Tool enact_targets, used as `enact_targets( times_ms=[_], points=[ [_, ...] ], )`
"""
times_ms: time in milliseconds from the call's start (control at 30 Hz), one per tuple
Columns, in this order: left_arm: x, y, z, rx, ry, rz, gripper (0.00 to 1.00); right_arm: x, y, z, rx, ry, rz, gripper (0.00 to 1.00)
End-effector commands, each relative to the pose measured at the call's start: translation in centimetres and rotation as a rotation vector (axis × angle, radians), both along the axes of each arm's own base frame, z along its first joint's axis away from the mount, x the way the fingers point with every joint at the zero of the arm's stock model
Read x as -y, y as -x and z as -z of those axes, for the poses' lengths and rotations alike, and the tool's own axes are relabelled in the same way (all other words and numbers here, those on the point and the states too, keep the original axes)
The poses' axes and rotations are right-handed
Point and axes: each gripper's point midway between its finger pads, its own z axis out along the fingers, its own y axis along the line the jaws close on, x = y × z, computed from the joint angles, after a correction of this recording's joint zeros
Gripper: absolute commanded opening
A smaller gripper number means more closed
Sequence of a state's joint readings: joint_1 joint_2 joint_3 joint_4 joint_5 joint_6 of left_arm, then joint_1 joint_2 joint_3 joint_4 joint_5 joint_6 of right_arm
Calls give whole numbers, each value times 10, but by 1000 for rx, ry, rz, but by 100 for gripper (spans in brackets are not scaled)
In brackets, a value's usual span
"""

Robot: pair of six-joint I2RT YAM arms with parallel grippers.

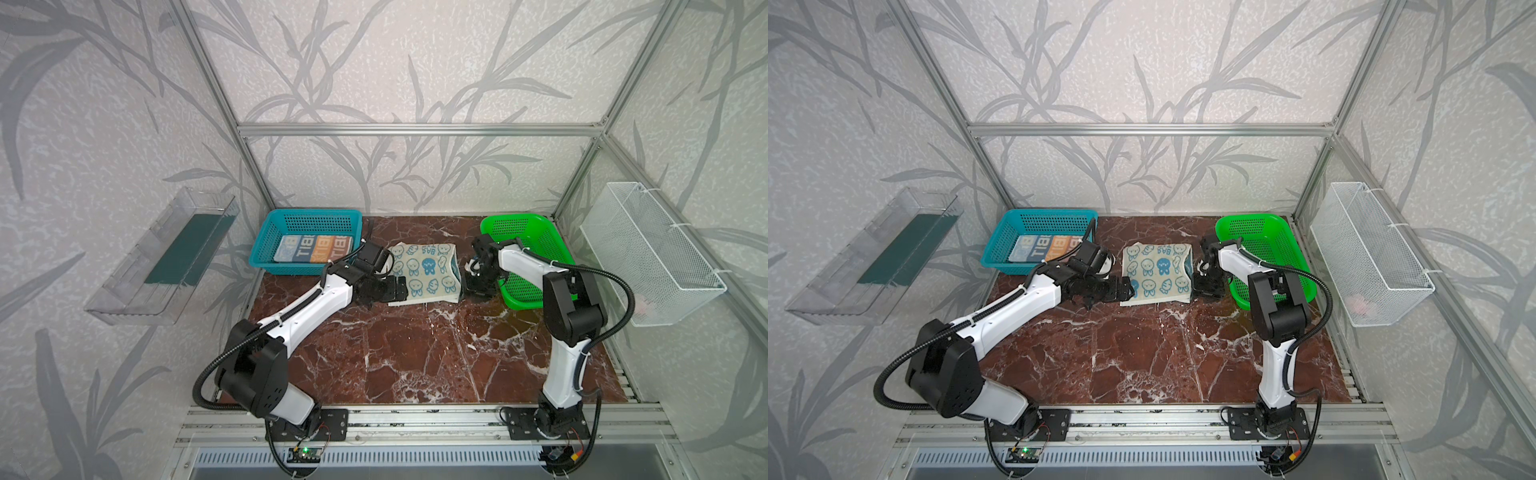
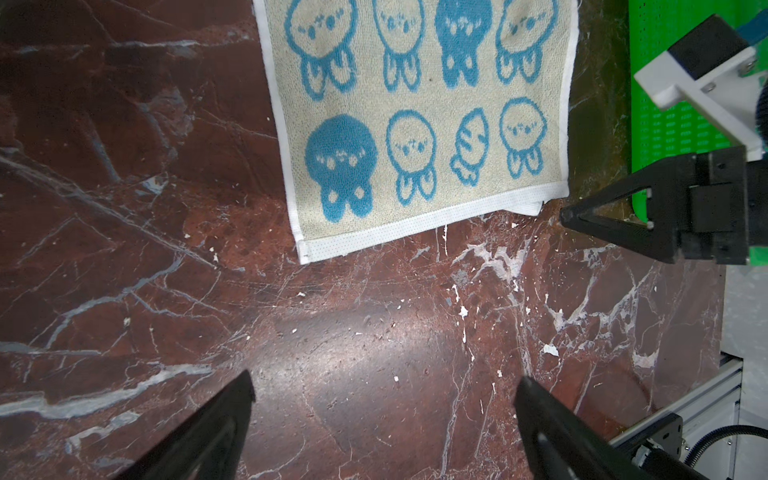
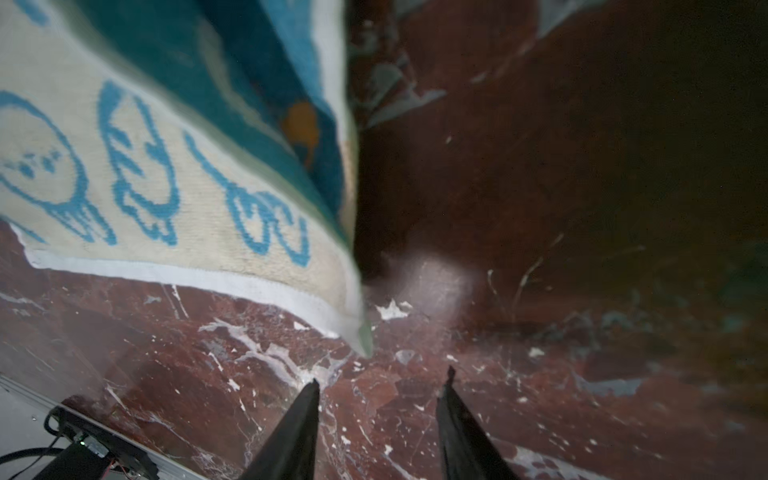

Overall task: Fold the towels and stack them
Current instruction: 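Spread the bunny towel flat with the right gripper pulling its far corner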

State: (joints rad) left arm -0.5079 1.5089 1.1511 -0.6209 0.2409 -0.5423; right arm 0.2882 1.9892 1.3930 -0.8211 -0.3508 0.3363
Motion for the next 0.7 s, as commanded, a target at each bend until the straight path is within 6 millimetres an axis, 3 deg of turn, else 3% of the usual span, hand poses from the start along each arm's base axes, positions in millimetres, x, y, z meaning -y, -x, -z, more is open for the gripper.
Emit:
enact_targets(
  times_ms=[0, 267, 467, 667],
  points=[
    [-3, 4, 7, -34, -7, -5, 99, -12, -16, 1, 71, -87, 6, 43],
    [0, 6, 19, -71, -9, -1, 99, -16, -28, 6, 82, -103, 14, 41],
    [2, 3, 18, -71, -9, 3, 99, -17, -38, 2, 96, -98, 14, 31],
    [-1, 6, 30, -101, -40, 13, 99, -12, -35, -5, 103, -72, 3, 22]
  ],
)
